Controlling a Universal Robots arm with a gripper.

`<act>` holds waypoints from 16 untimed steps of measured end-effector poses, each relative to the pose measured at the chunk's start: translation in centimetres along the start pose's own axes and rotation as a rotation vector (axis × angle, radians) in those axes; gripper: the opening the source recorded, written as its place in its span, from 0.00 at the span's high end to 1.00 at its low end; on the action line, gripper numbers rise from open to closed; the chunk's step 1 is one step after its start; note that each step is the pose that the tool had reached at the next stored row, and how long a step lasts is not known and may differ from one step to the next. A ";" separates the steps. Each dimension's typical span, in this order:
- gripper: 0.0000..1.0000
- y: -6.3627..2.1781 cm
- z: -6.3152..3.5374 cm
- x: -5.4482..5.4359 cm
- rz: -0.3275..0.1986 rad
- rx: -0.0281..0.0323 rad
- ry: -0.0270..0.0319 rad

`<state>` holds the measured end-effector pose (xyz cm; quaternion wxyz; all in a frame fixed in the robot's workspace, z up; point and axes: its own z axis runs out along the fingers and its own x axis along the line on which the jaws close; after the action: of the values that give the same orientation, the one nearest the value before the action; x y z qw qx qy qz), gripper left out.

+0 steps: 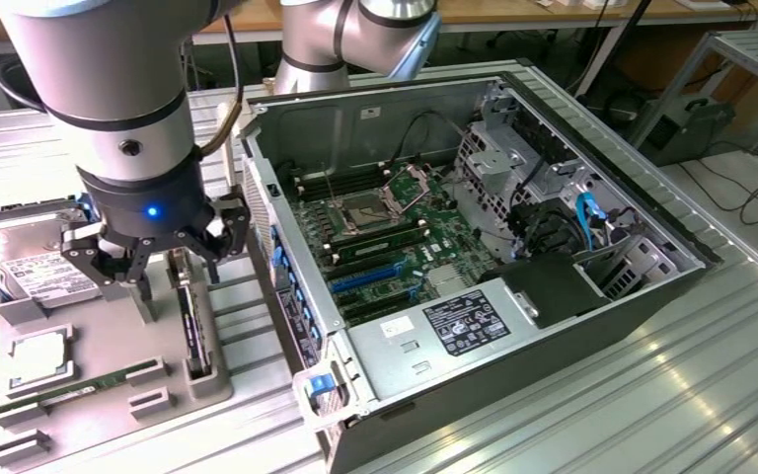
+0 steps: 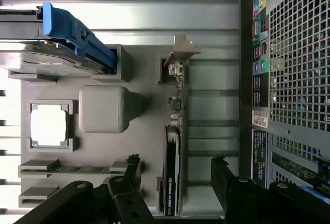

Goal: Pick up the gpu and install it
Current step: 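Pick up the gpu and move the gpu toward the slot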

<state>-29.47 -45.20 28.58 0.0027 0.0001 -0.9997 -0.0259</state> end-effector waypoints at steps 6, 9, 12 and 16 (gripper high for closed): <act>0.34 -0.32 0.87 0.0 0.000 0.0000 0.0007; 0.34 -0.61 2.64 0.1 -0.005 0.0000 0.0010; 0.34 -0.37 5.76 0.1 -0.005 0.0238 0.0012; 0.73 -0.30 5.93 0.1 -0.004 0.0240 0.0011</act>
<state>-29.56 -45.19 22.64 0.0032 0.0023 -0.9999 -0.0139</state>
